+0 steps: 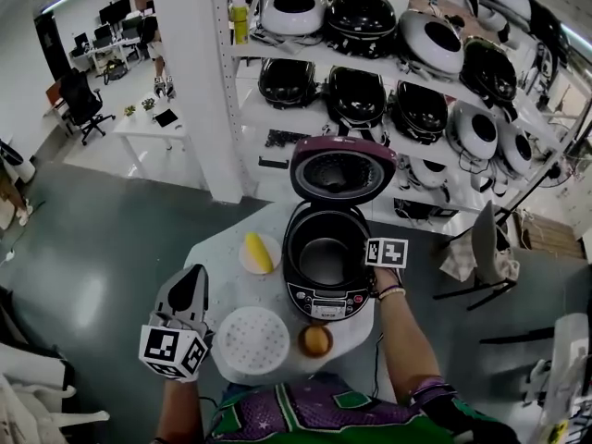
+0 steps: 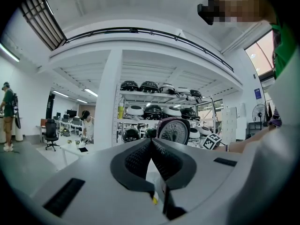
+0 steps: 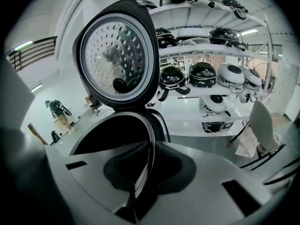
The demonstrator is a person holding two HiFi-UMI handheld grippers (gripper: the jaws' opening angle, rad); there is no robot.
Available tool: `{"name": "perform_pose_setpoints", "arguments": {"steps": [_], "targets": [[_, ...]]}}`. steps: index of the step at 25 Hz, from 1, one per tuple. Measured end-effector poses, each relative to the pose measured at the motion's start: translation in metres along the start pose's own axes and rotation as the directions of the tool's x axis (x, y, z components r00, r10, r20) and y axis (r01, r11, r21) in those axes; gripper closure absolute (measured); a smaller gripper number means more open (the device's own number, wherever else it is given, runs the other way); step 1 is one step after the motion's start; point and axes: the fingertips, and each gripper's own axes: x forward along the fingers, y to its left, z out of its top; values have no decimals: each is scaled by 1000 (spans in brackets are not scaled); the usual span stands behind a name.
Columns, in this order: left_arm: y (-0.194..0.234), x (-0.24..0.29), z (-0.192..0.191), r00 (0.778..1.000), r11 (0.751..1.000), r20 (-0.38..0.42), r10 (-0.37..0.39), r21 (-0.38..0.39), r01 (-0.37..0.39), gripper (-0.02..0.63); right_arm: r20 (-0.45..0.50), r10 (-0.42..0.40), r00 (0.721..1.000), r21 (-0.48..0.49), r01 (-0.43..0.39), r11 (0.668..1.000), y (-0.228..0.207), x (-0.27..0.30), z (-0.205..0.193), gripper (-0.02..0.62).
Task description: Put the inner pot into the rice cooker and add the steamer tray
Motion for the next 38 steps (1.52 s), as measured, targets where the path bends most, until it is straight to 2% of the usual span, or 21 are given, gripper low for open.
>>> {"name": "perform_pose_setpoints", "arguments": {"steps": [13, 23, 27, 32, 38], "targets": [[-22, -8, 2, 1000, 1000, 9, -9, -5, 9, 586, 63, 32, 997, 19, -33, 999, -10, -46, -13, 540], [-47, -33, 12, 999, 998, 27, 34, 43, -35, 586, 198, 113, 974, -48, -106, 993, 8, -106, -6, 543], [-53, -40, 15, 999, 998, 24, 40, 49, -42, 586, 272, 130, 953, -56, -120, 991, 15, -130, 0, 548], [-56, -48, 9, 1000, 999, 29, -7, 40, 5, 586, 367, 104, 924, -41, -95, 995, 26, -164, -9, 561], [-46, -57, -1, 997, 996, 8, -77, 38, 76, 586, 496, 132, 858, -115, -85, 990, 70, -225, -11, 589]]}}
